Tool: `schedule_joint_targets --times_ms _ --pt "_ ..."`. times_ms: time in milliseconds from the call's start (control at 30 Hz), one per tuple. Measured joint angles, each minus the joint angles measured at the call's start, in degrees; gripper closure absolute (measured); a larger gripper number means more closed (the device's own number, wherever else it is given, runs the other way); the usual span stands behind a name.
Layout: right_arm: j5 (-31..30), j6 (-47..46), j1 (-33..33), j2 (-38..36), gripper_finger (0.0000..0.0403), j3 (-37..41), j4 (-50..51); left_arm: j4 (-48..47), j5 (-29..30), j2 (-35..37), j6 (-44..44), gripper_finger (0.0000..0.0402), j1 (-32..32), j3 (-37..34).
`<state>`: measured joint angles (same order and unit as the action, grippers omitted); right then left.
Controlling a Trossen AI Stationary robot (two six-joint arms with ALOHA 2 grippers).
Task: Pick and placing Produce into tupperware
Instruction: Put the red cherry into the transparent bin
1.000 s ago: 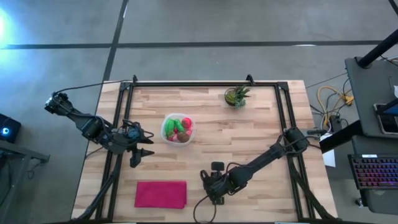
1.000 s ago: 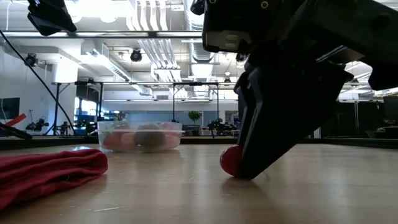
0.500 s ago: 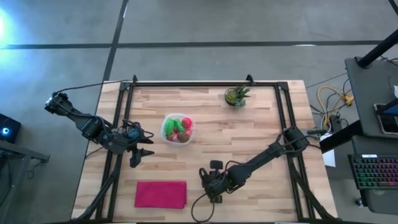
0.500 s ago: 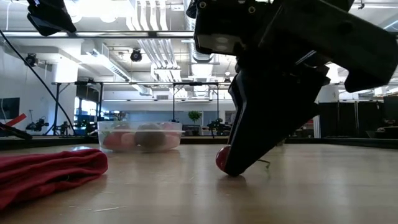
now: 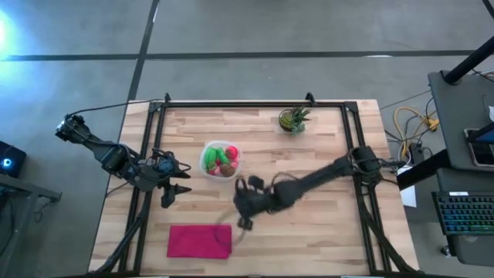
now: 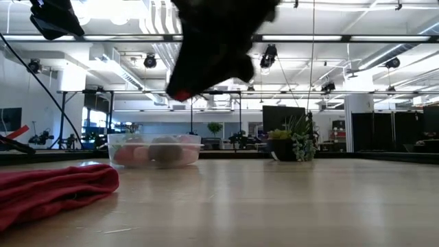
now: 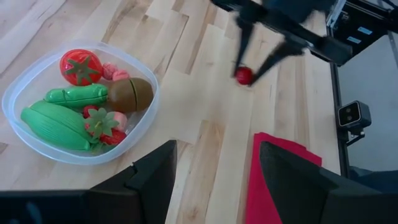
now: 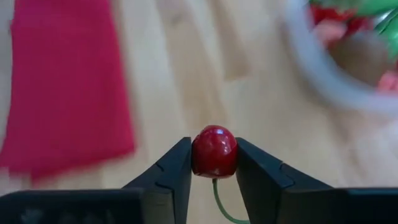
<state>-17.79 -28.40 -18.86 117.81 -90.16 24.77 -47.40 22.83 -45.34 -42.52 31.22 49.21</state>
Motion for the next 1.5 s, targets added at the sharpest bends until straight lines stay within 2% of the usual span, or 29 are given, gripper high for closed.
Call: schedule_joint_targets --times_ms 167,333,500,667,833,933,1067,1133,1267,1500 --pt "7.07 3.88 7.92 1.48 0.0282 -4.30 0.31 -0.02 0.00 -0.06 -0.02 0.0188 -0.02 -0.02" --pt "7.35 7.53 14.18 5.40 0.0275 -10.06 2.35 -0.01 0.00 -0.47 -0.11 0.0188 -0.02 -0.02" --pt "7.23 12.44 17.68 8.68 0.0279 -17.51 4.58 0.03 0.00 -0.80 -0.35 0.0188 -0.02 -0.06" --pt "7.25 16.16 17.84 11.52 0.0282 -23.37 12.65 -2.36 -0.44 -1.20 -1.65 0.0188 0.01 -0.07" --pt "6.67 20.51 14.91 11.72 0.0271 -22.77 15.63 -12.18 -8.58 -3.61 -6.86 0.0188 1.96 -4.41" --pt "3.28 20.94 13.17 11.35 0.0258 -21.24 18.49 -10.60 -12.05 -4.76 -10.51 0.0188 5.73 -9.75" --pt "-3.62 17.92 11.43 8.72 0.0237 -18.13 22.41 -7.59 -14.81 -7.30 -20.55 0.0188 10.85 -15.08" --pt "-6.29 14.75 10.93 7.23 0.0223 -16.16 24.13 -5.43 -11.84 -8.16 -24.63 0.0188 12.91 -15.52" --pt "-7.75 8.75 10.68 3.92 0.0189 -11.18 24.89 -5.99 1.49 -8.00 -29.31 0.0187 14.72 -13.95" --pt "-11.33 2.41 10.68 -2.71 0.0121 -3.87 25.36 -22.51 6.04 -6.17 -38.48 0.0186 12.59 -11.97"
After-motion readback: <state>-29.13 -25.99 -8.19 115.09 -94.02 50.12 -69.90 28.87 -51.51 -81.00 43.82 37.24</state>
